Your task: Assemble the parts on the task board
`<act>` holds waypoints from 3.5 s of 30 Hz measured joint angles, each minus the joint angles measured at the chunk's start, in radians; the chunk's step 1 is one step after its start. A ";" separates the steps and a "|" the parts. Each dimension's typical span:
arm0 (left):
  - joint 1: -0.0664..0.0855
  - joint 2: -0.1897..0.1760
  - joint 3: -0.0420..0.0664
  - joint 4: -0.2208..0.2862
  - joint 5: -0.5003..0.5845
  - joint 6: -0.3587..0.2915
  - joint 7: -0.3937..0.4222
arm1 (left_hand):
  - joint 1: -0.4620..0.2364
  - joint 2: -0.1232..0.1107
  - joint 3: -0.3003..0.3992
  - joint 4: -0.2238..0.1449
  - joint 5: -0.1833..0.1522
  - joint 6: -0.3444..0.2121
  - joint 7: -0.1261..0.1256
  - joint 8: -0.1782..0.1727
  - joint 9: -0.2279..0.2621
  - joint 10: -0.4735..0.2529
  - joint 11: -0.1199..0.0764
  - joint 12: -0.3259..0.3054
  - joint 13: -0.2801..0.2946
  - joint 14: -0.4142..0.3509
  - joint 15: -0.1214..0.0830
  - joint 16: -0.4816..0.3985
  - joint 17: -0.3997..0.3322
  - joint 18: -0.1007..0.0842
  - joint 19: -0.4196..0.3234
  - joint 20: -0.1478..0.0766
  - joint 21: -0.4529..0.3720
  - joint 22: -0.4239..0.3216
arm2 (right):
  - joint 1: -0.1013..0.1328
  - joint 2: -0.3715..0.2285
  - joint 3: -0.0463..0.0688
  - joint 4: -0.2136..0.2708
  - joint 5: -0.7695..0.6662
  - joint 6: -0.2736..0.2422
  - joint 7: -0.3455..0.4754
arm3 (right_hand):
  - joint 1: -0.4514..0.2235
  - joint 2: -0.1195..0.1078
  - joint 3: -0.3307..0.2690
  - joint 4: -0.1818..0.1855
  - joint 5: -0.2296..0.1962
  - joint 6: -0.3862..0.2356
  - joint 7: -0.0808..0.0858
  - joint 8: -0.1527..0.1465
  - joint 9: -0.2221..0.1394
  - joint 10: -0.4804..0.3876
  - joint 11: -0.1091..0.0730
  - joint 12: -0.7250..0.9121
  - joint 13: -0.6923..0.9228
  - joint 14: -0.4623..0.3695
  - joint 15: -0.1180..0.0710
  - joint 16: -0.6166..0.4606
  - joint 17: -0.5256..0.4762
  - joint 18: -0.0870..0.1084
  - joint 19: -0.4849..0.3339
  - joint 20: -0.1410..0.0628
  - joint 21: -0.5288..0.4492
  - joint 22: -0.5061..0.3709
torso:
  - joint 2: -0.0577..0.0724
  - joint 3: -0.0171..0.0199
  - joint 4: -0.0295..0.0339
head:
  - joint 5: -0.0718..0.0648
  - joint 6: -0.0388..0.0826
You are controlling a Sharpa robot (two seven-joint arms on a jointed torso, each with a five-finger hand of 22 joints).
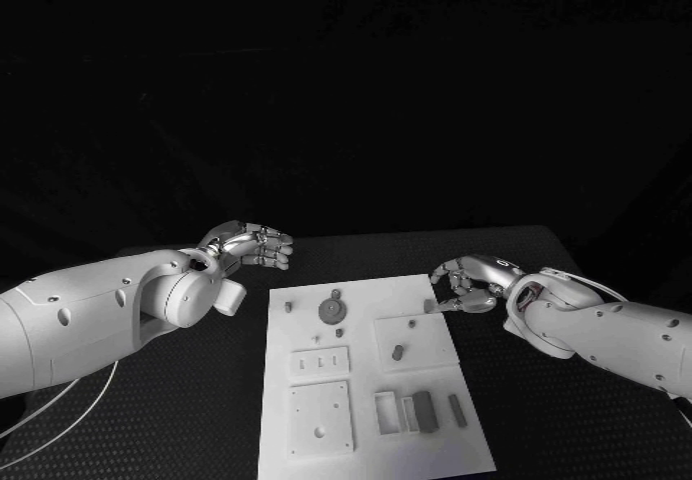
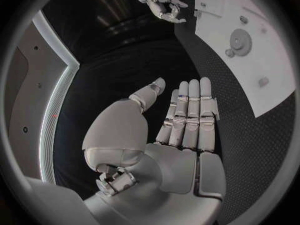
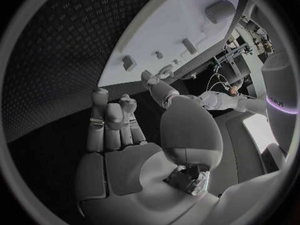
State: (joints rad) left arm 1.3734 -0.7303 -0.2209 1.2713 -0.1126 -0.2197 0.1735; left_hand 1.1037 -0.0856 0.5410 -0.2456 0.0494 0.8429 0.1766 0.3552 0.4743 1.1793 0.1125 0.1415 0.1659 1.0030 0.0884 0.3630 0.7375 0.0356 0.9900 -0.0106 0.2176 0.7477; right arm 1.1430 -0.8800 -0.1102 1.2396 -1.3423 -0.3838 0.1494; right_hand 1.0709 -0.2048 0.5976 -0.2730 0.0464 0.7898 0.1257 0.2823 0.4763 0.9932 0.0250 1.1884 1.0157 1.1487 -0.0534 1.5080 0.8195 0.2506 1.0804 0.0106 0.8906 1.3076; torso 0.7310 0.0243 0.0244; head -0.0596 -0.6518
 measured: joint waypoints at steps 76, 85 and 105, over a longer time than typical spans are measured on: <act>-0.001 -0.011 0.000 0.009 -0.007 0.009 -0.002 | -0.004 -0.004 0.000 0.000 0.000 0.000 0.000 0.000 0.000 0.000 0.000 -0.003 0.001 0.000 0.000 -0.008 0.005 0.000 0.000 0.000 -0.004 0.002 | -0.070 0.094 0.001 -0.101 -0.020 -0.043 -0.016 | -0.016 0.205 -0.005 0.005 0.000 0.005 -0.005 0.057 0.030 -0.005 0.001 0.022 -0.014 0.010 -0.042 0.004 0.003 -0.001 0.004 -0.003 0.006 0.000 | -0.002 -0.0033 0.0028 | -0.006 -0.041; -0.001 -0.012 0.000 0.010 -0.012 0.008 -0.004 | -0.004 -0.004 0.000 0.000 0.000 0.000 0.000 0.000 0.001 0.000 0.000 -0.003 0.002 0.003 0.003 -0.008 0.008 0.000 0.000 0.000 -0.004 0.003 | -0.071 0.094 0.001 -0.100 -0.021 -0.055 -0.018 | -0.014 0.214 -0.005 -0.006 0.000 0.010 -0.010 0.067 0.038 0.006 -0.009 0.024 -0.015 0.018 -0.049 0.008 0.003 0.004 0.011 -0.007 0.010 0.001 | -0.002 -0.0033 0.0025 | -0.006 -0.042; 0.000 0.009 0.001 0.022 -0.106 0.017 -0.109 | -0.098 0.004 -0.058 0.055 0.000 0.070 -0.034 0.016 0.012 0.057 -0.025 0.004 0.023 0.033 -0.010 -0.014 0.039 0.011 0.015 -0.007 -0.004 0.017 | -0.010 0.083 0.028 0.019 -0.088 -0.114 -0.105 | -0.010 0.218 -0.005 -0.011 0.000 0.023 -0.023 0.076 0.050 0.019 -0.022 0.032 -0.017 0.031 -0.058 0.012 0.002 0.004 0.022 -0.014 0.018 0.000 | -0.004 -0.0038 0.0009 | -0.009 -0.035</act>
State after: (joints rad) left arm 1.3729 -0.7216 -0.2201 1.2934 -0.2183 -0.2026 0.0641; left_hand 1.0052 -0.0811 0.4832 -0.1905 0.0494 0.9127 0.1426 0.3715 0.4859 1.2366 0.0875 0.1454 0.1891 1.0362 0.0787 0.3492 0.7767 0.0468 1.0046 -0.0178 0.2139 0.7648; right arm 1.1326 -0.7971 -0.0826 1.2581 -1.4303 -0.4981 0.0448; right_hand 1.0611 0.0132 0.5922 -0.2843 0.0464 0.8124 0.1031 0.3579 0.5259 1.0118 0.0027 1.2200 0.9983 1.1801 -0.1119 1.5198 0.8219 0.2543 1.1025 -0.0034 0.9081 1.3079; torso 0.7274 0.0204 0.0252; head -0.0688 -0.6863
